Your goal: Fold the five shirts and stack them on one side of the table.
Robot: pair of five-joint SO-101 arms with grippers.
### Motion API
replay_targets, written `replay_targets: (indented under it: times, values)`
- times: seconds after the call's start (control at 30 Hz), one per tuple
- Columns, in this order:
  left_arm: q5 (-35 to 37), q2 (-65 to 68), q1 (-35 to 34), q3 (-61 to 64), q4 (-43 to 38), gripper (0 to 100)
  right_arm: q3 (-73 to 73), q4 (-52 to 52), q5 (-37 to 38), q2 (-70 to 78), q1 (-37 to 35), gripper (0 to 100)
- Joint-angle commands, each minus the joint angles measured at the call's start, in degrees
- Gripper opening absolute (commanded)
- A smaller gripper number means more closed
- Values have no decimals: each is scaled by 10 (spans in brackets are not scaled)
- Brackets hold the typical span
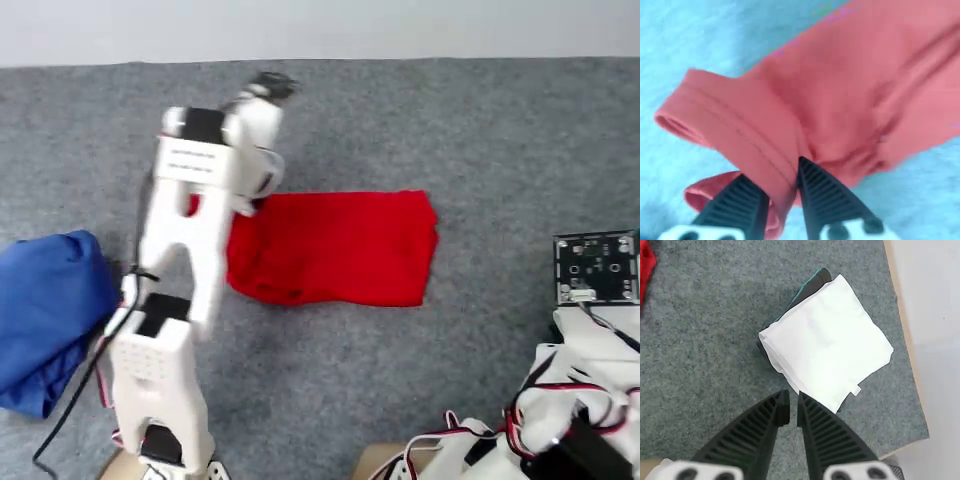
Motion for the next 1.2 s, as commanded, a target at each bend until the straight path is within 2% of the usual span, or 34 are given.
replay_targets:
  times: [0.0, 0.3, 0.47, 0.6, 0.97, 1.17]
  values:
    - [27, -37, 77, -23, 3, 4, -22, 19, 0, -1, 6, 47]
    - [85, -29, 200, -23, -98, 5, -22, 19, -40, -1, 6, 47]
    - [105, 14, 221, -25, -144, 5, -22, 19, -40, -1, 6, 47]
    - [115, 60, 223, -71, -149, 5, -22, 19, -40, -1, 6, 47]
    - [120, 201, 255, -298, -69, 17, -22, 19, -40, -1, 6, 47]
    - [91, 240, 260, -396, 15, 199, -22, 19, -40, -1, 6, 47]
